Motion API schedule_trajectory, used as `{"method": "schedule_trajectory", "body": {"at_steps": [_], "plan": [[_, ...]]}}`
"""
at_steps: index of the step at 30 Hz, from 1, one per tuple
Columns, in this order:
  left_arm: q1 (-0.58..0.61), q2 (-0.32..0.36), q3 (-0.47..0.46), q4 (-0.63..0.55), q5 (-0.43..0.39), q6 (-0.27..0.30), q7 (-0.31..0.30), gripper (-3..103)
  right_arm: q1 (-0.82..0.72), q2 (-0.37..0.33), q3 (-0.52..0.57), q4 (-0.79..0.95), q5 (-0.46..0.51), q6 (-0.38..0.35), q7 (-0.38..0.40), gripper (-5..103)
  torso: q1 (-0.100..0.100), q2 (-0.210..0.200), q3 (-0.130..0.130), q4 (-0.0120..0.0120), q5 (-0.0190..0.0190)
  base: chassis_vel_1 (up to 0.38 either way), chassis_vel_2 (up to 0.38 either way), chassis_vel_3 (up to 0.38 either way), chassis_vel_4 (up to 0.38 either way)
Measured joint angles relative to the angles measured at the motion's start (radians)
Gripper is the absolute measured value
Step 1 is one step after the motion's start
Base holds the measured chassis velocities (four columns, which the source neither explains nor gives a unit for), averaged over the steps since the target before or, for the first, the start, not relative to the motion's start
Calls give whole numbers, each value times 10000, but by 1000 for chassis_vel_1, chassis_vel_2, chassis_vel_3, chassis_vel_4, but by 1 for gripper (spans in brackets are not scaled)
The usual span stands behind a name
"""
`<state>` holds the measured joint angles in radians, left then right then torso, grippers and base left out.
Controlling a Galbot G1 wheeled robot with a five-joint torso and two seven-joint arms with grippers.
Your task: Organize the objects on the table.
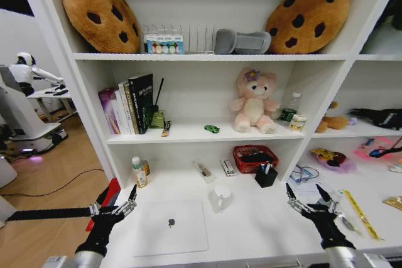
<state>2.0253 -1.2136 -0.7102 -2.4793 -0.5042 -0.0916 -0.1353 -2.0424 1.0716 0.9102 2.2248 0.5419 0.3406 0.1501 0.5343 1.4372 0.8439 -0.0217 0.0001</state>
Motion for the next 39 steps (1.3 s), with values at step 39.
{"method": "schedule_trajectory", "body": {"at_steps": [39], "plan": [[0,0,-1,2,0,1,-3,100,996,-462,-1301,-568,-525,-897,-328,100,0,0,0,1,0,-127,-136,138,137]]}}
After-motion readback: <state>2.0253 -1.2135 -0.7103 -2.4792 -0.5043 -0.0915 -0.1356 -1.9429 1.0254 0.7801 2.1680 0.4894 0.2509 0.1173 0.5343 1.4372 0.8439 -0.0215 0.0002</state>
